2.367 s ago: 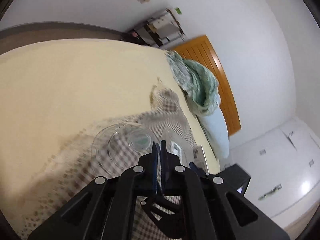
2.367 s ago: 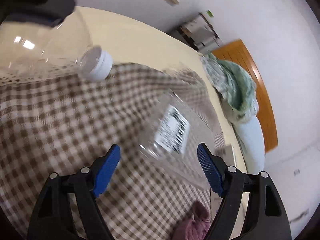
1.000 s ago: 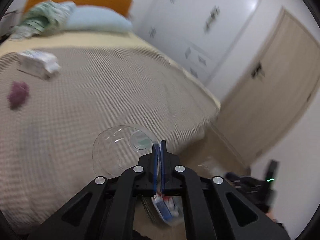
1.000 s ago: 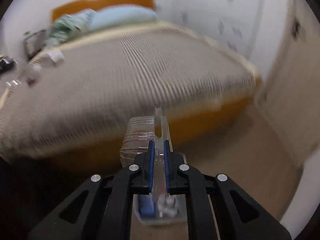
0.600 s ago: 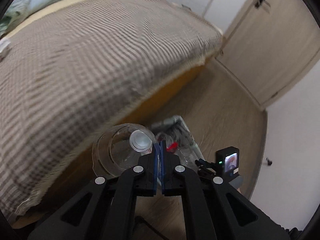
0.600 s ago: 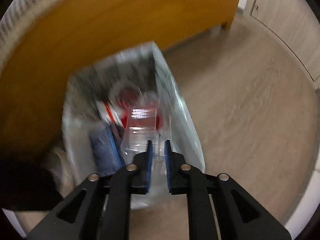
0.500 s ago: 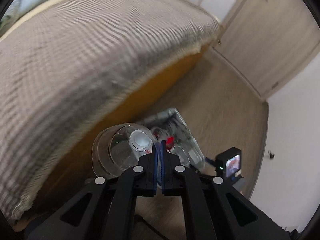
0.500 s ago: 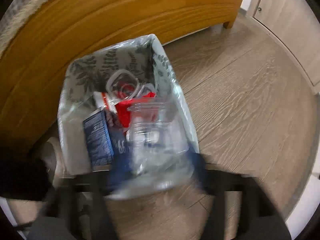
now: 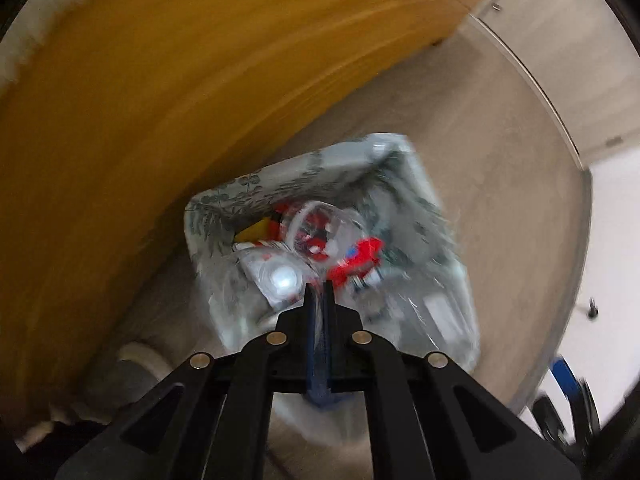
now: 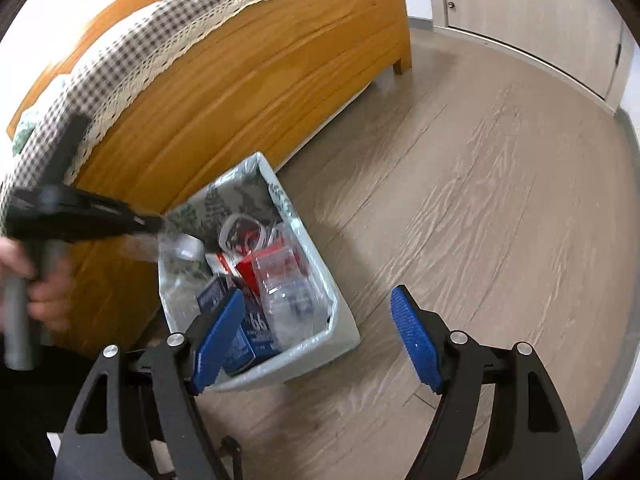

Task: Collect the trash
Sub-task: 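Carry the bottle and container to the wastebasket and open both grippers over it, then move both tools back over the bed toward the white carton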

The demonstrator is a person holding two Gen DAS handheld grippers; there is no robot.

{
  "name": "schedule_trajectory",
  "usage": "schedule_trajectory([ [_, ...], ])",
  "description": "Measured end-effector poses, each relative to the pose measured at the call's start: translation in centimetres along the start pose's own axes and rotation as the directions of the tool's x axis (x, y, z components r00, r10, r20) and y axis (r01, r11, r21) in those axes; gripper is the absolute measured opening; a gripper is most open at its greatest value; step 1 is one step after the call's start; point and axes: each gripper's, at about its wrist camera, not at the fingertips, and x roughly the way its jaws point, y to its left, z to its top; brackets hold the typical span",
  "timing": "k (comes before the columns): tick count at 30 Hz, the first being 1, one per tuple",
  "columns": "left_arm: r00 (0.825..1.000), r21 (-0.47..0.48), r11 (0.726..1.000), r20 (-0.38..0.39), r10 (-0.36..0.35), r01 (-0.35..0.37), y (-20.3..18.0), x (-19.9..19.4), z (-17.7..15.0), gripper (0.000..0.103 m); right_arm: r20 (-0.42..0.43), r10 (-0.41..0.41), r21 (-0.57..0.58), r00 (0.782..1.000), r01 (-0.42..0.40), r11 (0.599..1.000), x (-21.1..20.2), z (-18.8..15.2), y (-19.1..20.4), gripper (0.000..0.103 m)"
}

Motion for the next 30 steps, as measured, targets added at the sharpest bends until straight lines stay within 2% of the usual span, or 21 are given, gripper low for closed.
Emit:
schedule_trajectory([
  [2,0.998,-0.085,0.994,-0.004,0.066,-0.066,1.8,2.6,0.2,0.022,0.001,0.016,0.018,1.000,-0.016,1.000,0.3,0.2,0.2,0.073],
  [5,0.998,-0.201,0.977,-0.021,0.063,-0.066,4.4,4.2,-0.6,0.026,0.013,0.024,0.007,1.000,-0.024,1.000,-0.1,0.3,0.7,0.073],
  [6,0.998,-0.208,0.976,-0.019,0.061,-0.063,4.6,4.1,-0.5,0.036,0.016,0.025,-0.001,1.000,-0.025,1.000,-0.1,0.3,0.9,0.073],
  [8,0.999,-0.220,0.975,0.006,0.043,-0.041,4.9,3.3,-0.2,0.050,0.007,0.021,-0.020,1.000,-0.020,1.000,0.2,0.4,1.4,0.073],
  [11,0.999,-0.245,0.969,0.052,0.006,0.007,4.9,1.6,0.0,0.053,0.005,0.015,-0.025,1.000,-0.015,1.000,0.2,0.6,1.7,0.073],
  [13,0.999,-0.240,0.971,0.035,0.000,0.008,4.8,0.7,-0.1,0.053,0.011,0.016,-0.028,1.000,-0.015,0.999,-0.1,1.0,1.9,0.073],
  [15,1.000,-0.214,0.977,0.016,0.017,-0.013,4.4,-0.6,-0.4,0.053,0.029,0.009,-0.037,1.000,-0.008,0.999,-0.8,1.3,2.2,0.073],
  [18,1.000,-0.153,0.988,0.016,-0.017,0.019,3.2,-3.7,-0.9,0.053,0.049,0.003,-0.048,0.999,-0.001,0.999,-1.9,1.9,2.7,0.073],
  [22,0.993,-0.074,0.992,0.058,-0.100,0.104,1.6,-9.7,-2.4,0.053,0.078,-0.007,-0.074,0.997,0.013,0.997,-3.8,3.2,4.1,0.073],
  [24,0.981,-0.010,0.988,0.120,-0.154,0.156,1.0,-13.7,-3.0,0.053,0.112,-0.008,-0.106,0.994,0.020,0.994,-5.5,4.2,5.6,0.073],
  [25,0.968,0.018,0.983,0.169,-0.184,0.184,1.4,-16.2,-3.4,0.053,0.123,-0.002,-0.121,0.992,0.017,0.993,-6.1,4.5,6.3,0.073],
  [27,0.935,0.059,0.977,0.286,-0.211,0.203,3.3,-21.6,-4.7,0.066,0.150,0.007,-0.171,0.989,0.019,0.985,-7.5,5.5,8.3,0.073],
  [29,0.882,0.082,0.978,0.423,-0.208,0.191,6.5,-26.8,-6.1,0.069,0.182,0.021,-0.221,0.983,0.020,0.975,-8.9,6.6,10.9,0.073],
  [30,0.864,0.071,0.983,0.470,-0.181,0.167,8.3,-28.9,-6.7,0.070,0.196,0.040,-0.253,0.980,0.011,0.967,-9.8,7.3,13.0,0.073],
])
